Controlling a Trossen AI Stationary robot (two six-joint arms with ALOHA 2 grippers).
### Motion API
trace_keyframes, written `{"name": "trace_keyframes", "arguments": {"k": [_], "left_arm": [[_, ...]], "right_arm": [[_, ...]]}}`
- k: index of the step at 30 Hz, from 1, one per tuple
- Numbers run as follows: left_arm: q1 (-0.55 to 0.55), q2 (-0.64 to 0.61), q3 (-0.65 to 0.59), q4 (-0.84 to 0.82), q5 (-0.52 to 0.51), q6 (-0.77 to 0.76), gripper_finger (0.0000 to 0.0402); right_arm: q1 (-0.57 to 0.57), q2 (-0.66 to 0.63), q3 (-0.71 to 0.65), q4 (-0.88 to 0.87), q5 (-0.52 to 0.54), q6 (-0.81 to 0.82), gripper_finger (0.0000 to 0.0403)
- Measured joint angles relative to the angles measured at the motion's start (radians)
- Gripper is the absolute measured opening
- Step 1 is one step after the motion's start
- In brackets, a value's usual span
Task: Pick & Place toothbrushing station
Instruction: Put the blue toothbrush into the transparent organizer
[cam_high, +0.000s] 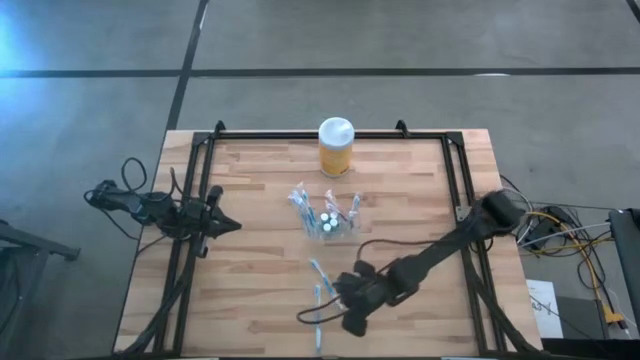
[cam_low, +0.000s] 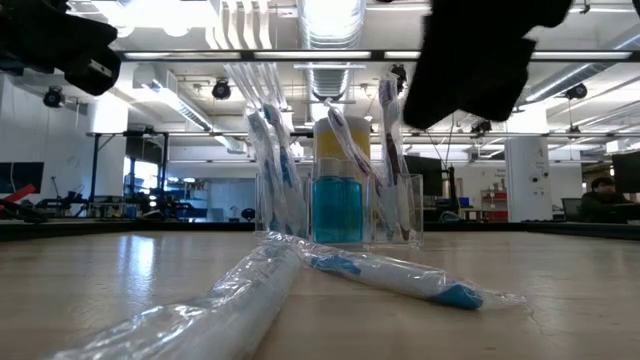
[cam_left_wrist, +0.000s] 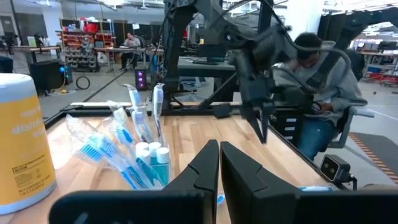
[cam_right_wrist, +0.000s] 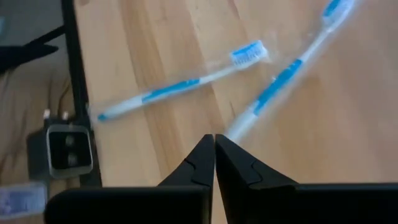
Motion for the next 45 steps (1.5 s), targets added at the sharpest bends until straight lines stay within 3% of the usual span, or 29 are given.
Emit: {"name": "trace_keyframes", "arguments": {"k": [6, 12, 18, 24, 32, 42, 45], "left_arm": [[0.000, 0.000, 0.000, -0.001, 0.000, 0.015, 0.0021], [0.000, 0.004, 0.000, -0.020, 0.002, 0.016, 0.0021], [0.000, 0.009, -0.011, -0.023, 0.003, 0.006, 0.0021], [0.000, 0.010, -0.021, -0.029, 0.006, -0.031, 0.0021], [0.000, 0.011, -0.031, -0.033, 0.011, -0.054, 0.0021], [0.000, 0.011, -0.032, -0.026, 0.011, -0.052, 0.0021], [0.000, 0.011, -0.032, -0.026, 0.011, -0.064, 0.0021]], "right_arm": [[-0.001, 0.170, 0.184, -0.050, 0.000, 0.084, 0.0055], [-0.009, 0.264, 0.358, -0.337, 0.010, 0.249, 0.0127], [-0.036, 0.358, 0.437, -0.359, 0.011, 0.338, 0.0182], [-0.060, 0.430, 0.488, -0.412, -0.023, 0.377, 0.0200], [-0.065, 0.466, 0.495, -0.434, -0.086, 0.328, 0.0164], [-0.064, 0.464, 0.511, -0.523, -0.093, 0.253, 0.0028], [-0.064, 0.467, 0.540, -0.544, -0.090, 0.201, 0.0020]]}}
